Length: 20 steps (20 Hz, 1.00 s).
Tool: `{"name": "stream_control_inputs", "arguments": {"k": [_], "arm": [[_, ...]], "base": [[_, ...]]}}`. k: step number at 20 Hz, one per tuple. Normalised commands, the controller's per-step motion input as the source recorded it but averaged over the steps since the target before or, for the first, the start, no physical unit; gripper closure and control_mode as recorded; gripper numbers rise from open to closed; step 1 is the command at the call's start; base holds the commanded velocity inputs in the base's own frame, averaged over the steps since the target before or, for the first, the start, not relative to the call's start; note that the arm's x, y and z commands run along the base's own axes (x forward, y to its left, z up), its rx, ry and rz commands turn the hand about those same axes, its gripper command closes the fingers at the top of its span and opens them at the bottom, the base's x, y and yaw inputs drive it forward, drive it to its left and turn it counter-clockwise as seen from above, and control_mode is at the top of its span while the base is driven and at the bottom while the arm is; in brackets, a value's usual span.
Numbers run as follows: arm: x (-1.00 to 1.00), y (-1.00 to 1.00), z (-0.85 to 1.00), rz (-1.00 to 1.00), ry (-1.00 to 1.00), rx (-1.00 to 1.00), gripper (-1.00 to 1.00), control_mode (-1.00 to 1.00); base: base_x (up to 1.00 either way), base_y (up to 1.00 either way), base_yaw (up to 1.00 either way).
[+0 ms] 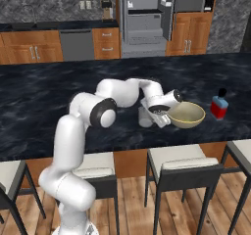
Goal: There is a bowl on the dining counter. Grab a lemon wedge from the fridge and place it in the bowl. Then get the liquor bottle and glass cup from the cabinet and place them next to the bowl.
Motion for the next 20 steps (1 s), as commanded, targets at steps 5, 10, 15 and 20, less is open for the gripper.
{"name": "stream_control_inputs", "arguments": {"k": [5, 10, 15, 20], "arm": [[-0.42, -0.01, 0.72, 0.0, -0.18, -0.08, -1.0, -1.0], [-0.56, 0.0, 0.88, 0.0, -0.16, -0.02, -1.0, -1.0], [-0.59, 0.11, 0.86, 0.0, -0.09, 0.0, -1.0, -1.0], [-0.66, 0.34, 0.79, 0.0, -0.06, 0.0, -1.0, -1.0]], "base": [[0.0, 0.0, 0.0], [0.0, 0.0, 0.0], [0.0, 0.0, 0.0], [0.0, 0.0, 0.0]]}}
